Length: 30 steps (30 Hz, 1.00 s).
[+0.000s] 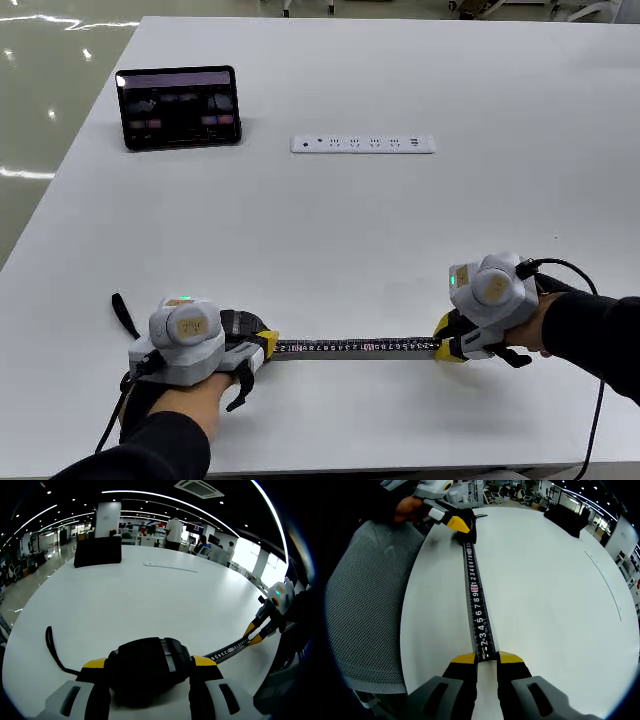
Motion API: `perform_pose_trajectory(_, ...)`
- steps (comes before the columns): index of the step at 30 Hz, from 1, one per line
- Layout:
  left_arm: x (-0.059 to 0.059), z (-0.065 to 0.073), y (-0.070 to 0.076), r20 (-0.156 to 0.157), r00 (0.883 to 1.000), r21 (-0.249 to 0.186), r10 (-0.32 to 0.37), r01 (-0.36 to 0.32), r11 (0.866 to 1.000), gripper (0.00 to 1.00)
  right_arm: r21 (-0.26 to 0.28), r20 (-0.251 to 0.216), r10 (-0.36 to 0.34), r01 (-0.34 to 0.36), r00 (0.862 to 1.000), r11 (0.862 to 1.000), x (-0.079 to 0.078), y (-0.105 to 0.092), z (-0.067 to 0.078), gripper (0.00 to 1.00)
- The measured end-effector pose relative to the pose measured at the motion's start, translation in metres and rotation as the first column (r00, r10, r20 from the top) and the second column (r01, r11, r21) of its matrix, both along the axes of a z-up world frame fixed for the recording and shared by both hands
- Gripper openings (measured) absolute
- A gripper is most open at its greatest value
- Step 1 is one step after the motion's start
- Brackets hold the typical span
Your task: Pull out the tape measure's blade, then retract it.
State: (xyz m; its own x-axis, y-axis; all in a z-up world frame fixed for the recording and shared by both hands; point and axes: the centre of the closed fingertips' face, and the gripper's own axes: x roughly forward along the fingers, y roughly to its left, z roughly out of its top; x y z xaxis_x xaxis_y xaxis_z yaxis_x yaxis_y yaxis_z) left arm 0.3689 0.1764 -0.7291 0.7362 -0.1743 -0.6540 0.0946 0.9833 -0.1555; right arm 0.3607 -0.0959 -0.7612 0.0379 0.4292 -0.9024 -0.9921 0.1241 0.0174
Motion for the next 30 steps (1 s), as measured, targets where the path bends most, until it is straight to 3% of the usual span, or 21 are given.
perform_pose_trajectory(12, -0.001, 0.0, -0.001, -0.004, 1.0, -0.007, -0.003, 0.003, 1.0, 0.59, -0.004, -0.001, -0.035, 0.035, 0.999, 0.999, 0.001, 0.005, 0.0, 0.1)
perform_pose_trajectory(30, 0.0, 0.0, 0.0, -0.006, 1.0, -0.01, -0.005, 0.005, 1.0, 0.59, 0.001, 0.0, -0.023, 0.023, 1.0, 1.0, 0.001, 0.012, 0.001, 0.11)
